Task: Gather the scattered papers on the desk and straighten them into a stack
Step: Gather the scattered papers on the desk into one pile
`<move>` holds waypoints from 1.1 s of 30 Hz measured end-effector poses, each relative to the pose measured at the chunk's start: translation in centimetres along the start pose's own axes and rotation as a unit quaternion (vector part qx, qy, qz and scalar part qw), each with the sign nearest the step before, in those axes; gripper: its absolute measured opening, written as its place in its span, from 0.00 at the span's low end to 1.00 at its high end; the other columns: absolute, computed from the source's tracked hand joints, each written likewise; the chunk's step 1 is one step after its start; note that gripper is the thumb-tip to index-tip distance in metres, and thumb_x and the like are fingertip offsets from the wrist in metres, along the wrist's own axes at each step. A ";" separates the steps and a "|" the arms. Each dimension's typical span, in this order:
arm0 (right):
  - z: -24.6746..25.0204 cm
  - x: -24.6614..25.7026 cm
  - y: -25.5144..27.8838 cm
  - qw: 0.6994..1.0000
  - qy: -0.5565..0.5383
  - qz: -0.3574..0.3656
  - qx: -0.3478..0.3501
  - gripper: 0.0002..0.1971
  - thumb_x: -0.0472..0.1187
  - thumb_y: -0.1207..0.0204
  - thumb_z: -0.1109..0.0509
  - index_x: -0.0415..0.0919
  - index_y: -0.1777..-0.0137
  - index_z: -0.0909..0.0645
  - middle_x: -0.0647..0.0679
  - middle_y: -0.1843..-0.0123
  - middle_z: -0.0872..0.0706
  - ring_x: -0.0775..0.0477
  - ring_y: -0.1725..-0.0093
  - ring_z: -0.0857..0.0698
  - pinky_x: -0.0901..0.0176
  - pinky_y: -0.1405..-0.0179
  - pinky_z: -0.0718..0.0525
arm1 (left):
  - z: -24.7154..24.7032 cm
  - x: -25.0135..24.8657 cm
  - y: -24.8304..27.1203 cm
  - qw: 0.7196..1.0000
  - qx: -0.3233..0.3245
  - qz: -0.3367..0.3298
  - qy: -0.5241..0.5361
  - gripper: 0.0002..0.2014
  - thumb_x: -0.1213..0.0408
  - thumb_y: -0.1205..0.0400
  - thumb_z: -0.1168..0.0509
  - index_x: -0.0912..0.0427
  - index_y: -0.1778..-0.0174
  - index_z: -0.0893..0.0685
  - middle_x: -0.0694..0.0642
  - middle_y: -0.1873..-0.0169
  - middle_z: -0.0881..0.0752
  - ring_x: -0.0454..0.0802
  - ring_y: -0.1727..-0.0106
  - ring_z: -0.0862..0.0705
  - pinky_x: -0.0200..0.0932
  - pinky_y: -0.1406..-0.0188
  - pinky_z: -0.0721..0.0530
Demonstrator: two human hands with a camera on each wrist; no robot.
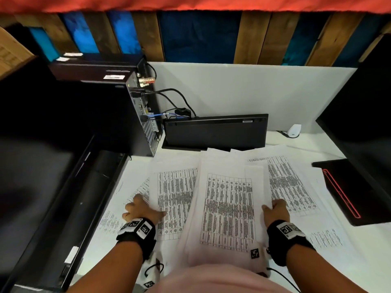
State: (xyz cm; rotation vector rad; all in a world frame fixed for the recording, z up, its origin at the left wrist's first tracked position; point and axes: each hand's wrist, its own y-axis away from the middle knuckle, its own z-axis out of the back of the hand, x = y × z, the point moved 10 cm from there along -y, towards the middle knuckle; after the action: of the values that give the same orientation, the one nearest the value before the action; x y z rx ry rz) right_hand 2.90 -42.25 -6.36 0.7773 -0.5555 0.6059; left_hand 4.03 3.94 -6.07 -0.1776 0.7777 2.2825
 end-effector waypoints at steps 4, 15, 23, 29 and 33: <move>-2.0 0.6 0.7 0.995 0.056 0.017 0.079 0.24 0.31 0.16 0.46 0.32 0.20 0.39 0.35 0.21 0.31 0.36 0.23 0.31 0.53 0.25 0.35 | -2.3 -1.6 -0.1 0.996 0.066 -0.042 0.031 0.49 0.65 0.40 0.16 0.67 0.25 0.34 0.66 0.30 0.28 0.64 0.32 0.23 0.53 0.31 0.21; -3.9 1.8 2.3 0.989 0.073 0.039 0.124 0.26 0.51 0.14 0.48 0.30 0.25 0.33 0.33 0.25 0.27 0.34 0.26 0.27 0.47 0.29 0.30 | -3.8 -3.3 0.8 0.994 0.075 -0.061 0.041 0.48 0.42 0.34 0.26 0.59 0.22 0.37 0.65 0.27 0.31 0.67 0.30 0.24 0.56 0.33 0.21; -5.2 1.1 2.3 0.988 0.049 0.024 0.143 0.34 0.47 0.21 0.33 0.32 0.20 0.40 0.36 0.19 0.35 0.35 0.22 0.33 0.44 0.23 0.33 | -5.5 -5.1 2.2 0.985 0.119 -0.126 -0.028 0.30 0.44 0.22 0.36 0.53 0.26 0.28 0.62 0.29 0.24 0.59 0.34 0.22 0.51 0.34 0.25; -2.1 1.7 1.7 0.997 0.065 0.045 0.004 0.14 0.32 0.20 0.38 0.31 0.36 0.23 0.33 0.39 0.16 0.35 0.41 0.17 0.55 0.44 0.23 | -2.3 -1.7 -0.2 0.996 0.028 -0.063 0.058 0.34 0.55 0.26 0.27 0.67 0.28 0.30 0.67 0.33 0.22 0.66 0.34 0.21 0.55 0.35 0.21; -3.1 1.7 2.1 0.997 0.075 0.011 0.033 0.16 0.31 0.23 0.38 0.32 0.36 0.23 0.34 0.38 0.16 0.35 0.41 0.17 0.58 0.48 0.25 | -4.7 -4.1 0.4 0.974 0.146 -0.108 0.132 0.21 0.62 0.22 0.30 0.69 0.37 0.20 0.65 0.44 0.13 0.57 0.53 0.15 0.49 0.49 0.15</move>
State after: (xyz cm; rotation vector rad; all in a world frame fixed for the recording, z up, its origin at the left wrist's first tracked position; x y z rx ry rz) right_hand 3.41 -38.18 -6.09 0.7818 -0.4082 0.7003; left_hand 6.42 -1.41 -8.29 -0.4147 1.1605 1.9361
